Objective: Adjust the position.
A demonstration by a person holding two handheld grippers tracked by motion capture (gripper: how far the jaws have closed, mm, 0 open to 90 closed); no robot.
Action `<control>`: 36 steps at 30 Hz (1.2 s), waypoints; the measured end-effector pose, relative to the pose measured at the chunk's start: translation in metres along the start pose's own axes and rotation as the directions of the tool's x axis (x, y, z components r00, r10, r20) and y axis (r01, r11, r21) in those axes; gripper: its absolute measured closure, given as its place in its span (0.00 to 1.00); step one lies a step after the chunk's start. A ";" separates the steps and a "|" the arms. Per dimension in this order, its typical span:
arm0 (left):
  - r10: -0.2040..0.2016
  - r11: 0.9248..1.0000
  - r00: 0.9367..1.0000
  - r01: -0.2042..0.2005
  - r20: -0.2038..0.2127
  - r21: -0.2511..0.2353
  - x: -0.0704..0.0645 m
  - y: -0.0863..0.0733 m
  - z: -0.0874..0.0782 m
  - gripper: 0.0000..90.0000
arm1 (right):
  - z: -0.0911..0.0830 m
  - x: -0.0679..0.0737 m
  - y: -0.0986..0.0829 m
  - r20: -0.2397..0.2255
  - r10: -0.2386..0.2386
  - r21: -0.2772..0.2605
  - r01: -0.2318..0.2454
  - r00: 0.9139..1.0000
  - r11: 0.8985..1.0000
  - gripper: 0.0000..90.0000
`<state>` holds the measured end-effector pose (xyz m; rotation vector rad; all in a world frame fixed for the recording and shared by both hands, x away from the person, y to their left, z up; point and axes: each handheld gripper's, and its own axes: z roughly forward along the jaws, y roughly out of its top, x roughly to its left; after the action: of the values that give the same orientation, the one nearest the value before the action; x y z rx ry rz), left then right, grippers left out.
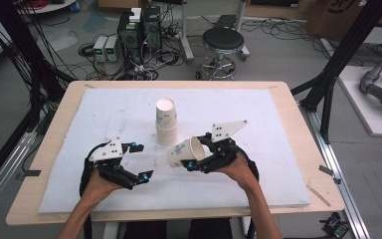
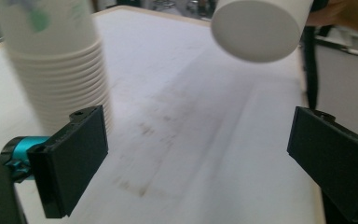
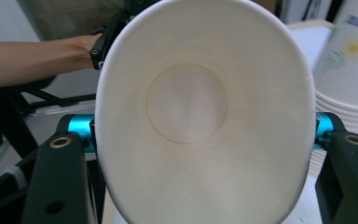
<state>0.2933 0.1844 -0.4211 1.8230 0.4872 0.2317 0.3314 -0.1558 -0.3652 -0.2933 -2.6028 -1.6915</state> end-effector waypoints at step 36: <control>-0.132 0.991 0.931 0.130 -0.341 -0.029 0.027 -0.052 -0.034 0.06 | -0.009 -0.053 0.021 0.395 0.007 0.508 -0.224 0.919 0.832 0.37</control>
<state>0.2925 0.2382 -0.4625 1.7418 0.8488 0.4630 0.3862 -0.1633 -0.3492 -0.8015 -3.1093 -0.8436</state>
